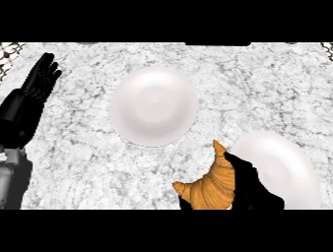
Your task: Pick the croissant from the plate and place it in the plate
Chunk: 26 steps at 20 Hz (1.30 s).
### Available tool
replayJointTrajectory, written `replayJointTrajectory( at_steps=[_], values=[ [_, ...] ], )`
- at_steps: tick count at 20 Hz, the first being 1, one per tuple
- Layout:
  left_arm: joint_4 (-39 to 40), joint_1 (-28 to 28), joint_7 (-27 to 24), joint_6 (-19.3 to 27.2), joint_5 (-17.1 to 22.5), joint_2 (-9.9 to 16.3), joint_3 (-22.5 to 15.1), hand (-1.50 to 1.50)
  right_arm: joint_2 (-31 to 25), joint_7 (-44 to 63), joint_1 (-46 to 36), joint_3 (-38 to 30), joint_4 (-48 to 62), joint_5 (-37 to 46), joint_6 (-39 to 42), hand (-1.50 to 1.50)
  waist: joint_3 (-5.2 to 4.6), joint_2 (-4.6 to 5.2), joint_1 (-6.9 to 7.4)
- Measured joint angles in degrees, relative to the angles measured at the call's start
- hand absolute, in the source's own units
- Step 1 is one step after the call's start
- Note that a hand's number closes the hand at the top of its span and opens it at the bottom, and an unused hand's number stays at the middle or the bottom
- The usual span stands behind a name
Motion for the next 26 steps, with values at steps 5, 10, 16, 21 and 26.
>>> replayJointTrajectory(
  at_steps=[5, 10, 16, 21, 26],
  values=[
    [-0.45, -0.62, 0.53, -0.37, -0.01, -0.14, -0.46, 0.0, 2.99, 1.73, -13.32, -3.53, 7.01, -7.01, 0.55, 1.5, 0.01, 0.26, 0.94],
    [0.16, -1.57, 0.35, -0.46, -0.16, -0.57, -0.85, 0.0, 3.89, 2.44, -25.56, -8.78, 16.33, -15.66, -1.03, 1.5, 0.04, 0.46, 1.78],
    [0.84, -2.73, 0.66, -0.35, -0.37, -1.27, -1.42, 0.0, 4.18, 1.88, -36.7, -14.32, 29.65, -24.46, -5.45, 1.5, 0.06, 0.68, 2.59],
    [1.35, -3.21, 0.24, -1.13, -0.04, -0.85, -1.14, 0.0, 4.27, 0.25, -43.46, -17.86, 43.55, -29.23, -9.92, 1.5, 0.06, 0.85, 3.21],
    [1.65, -4.49, 0.65, -1.09, -0.32, -0.97, -1.4, 0.0, 4.34, -2.03, -50.52, -20.69, 57.66, -34.57, -14.06, 1.5, 0.07, 1.06, 3.87]
  ],
)
